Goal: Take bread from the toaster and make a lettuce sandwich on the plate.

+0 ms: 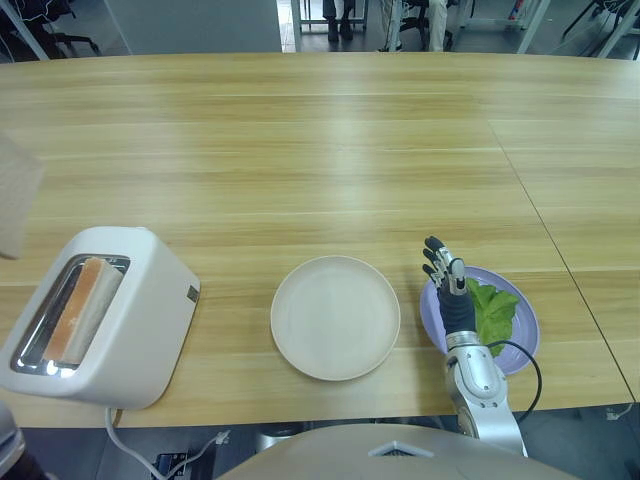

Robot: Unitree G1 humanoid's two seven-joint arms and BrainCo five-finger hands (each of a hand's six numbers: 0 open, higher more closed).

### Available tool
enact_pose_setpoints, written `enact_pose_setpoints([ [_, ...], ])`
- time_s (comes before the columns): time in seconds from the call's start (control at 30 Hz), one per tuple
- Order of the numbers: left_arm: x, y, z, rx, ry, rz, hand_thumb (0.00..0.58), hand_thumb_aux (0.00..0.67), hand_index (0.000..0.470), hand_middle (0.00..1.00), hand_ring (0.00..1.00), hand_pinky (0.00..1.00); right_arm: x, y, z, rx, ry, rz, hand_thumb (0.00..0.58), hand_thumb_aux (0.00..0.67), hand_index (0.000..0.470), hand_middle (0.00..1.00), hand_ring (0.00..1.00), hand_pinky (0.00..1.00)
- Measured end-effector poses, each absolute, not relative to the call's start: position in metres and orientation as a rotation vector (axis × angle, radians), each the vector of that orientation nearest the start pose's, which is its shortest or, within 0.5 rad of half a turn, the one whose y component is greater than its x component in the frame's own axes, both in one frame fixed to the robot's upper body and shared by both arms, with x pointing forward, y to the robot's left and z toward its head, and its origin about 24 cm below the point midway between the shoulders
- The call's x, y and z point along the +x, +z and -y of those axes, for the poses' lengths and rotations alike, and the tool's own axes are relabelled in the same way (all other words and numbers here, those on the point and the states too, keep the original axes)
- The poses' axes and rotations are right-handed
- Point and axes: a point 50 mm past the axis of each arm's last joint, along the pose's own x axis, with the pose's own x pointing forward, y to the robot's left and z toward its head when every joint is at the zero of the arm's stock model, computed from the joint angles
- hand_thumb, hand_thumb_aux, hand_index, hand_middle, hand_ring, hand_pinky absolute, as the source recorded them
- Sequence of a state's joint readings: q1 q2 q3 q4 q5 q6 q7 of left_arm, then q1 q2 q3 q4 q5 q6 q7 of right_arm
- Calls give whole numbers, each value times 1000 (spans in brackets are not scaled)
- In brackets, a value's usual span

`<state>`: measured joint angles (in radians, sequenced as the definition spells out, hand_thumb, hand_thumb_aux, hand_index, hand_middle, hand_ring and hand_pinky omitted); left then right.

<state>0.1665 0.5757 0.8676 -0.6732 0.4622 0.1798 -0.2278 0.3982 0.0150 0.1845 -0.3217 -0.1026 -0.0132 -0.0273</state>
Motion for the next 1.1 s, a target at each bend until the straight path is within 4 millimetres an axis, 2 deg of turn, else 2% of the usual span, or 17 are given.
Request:
enact_pose_setpoints([
  [0.2,157,230,-300,917,463,318,580,670,460,1000,1000,1000,178,39,126,-41,41,-35,0,0,0,0,0,0],
  [0.4,173,190,-274,576,264,234,580,670,460,1000,1000,1000,182,43,125,-39,43,-12,0,0,0,0,0,0],
  [0.6,184,144,-225,280,63,126,580,670,460,1000,1000,1000,186,48,124,-33,41,18,0,0,0,0,0,0],
  [0.87,188,105,-181,91,-79,46,580,670,460,1000,1000,1000,192,57,122,-42,68,70,0,0,0,0,0,0],
  [1.1,193,74,-153,30,-121,-13,580,670,460,1000,1000,1000,197,65,119,-51,107,109,0,0,0,0,0,0],
])
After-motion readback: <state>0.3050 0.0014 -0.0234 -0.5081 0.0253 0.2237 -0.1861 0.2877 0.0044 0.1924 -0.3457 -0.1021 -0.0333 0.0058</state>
